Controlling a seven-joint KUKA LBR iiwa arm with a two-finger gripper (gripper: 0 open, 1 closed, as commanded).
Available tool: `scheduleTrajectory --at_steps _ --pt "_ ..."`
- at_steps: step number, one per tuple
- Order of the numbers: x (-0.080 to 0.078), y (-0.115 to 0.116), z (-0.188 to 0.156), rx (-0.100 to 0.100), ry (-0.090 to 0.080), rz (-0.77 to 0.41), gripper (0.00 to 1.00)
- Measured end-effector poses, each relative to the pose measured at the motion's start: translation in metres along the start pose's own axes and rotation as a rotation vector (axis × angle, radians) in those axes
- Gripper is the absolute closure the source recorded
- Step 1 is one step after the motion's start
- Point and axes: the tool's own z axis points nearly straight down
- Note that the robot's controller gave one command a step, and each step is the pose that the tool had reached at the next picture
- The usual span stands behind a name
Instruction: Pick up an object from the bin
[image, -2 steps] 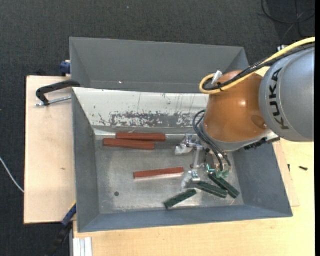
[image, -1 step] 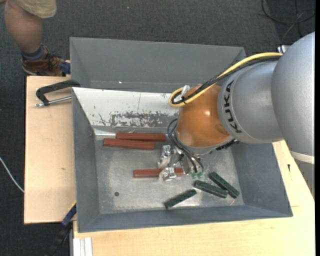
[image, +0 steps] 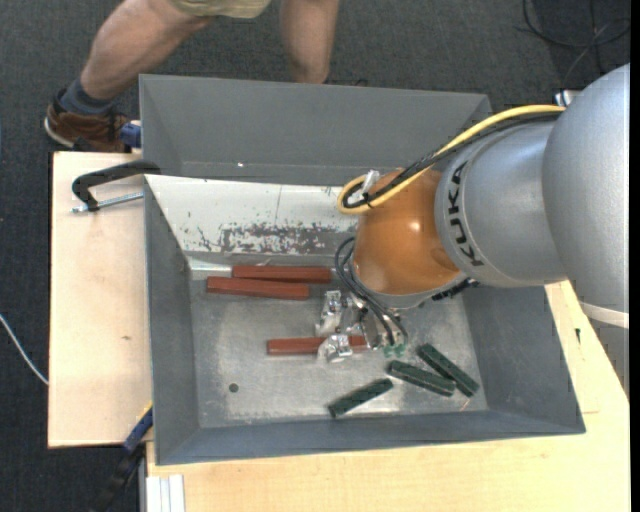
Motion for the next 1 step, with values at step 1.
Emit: scheduleTrajectory --at_steps 1 --pt "-0.0045 -0.0108 -0.1369 0.001 -0.005 0.007 1.0"
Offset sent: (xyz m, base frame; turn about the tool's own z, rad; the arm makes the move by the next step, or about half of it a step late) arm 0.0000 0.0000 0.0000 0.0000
